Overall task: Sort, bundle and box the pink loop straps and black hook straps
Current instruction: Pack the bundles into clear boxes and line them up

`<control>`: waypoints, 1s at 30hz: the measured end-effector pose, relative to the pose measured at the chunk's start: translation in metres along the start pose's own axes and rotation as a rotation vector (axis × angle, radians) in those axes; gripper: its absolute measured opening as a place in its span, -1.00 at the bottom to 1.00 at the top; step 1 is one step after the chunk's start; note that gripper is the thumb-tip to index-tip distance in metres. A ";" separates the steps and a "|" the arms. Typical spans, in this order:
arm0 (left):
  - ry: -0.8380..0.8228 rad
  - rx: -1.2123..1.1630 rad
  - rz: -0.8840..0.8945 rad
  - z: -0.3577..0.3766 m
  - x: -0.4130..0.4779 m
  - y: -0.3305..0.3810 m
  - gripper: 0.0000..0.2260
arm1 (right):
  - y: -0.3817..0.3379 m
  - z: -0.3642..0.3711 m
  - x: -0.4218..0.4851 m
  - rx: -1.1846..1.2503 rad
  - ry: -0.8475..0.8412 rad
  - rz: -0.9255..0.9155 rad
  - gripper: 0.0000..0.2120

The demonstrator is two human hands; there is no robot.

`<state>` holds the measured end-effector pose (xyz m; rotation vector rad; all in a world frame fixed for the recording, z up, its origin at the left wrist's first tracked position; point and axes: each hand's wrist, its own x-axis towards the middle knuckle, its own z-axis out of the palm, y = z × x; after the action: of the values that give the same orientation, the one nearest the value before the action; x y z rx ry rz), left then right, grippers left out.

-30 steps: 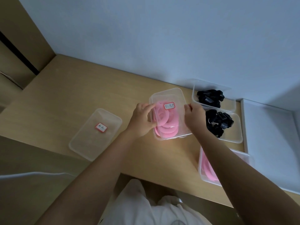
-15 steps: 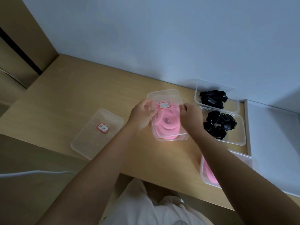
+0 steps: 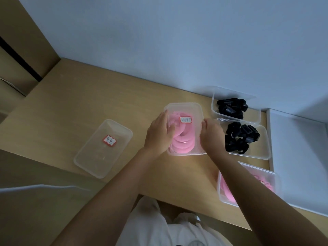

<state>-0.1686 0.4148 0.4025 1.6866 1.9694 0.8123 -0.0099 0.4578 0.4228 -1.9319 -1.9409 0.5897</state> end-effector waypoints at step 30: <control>-0.022 -0.706 -0.443 0.002 -0.011 0.006 -0.79 | -0.007 0.004 -0.010 -0.031 -0.018 0.003 -0.68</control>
<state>-0.1615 0.4048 0.4045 0.8157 1.6557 1.1230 -0.0178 0.4480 0.4231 -1.9552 -1.9695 0.5838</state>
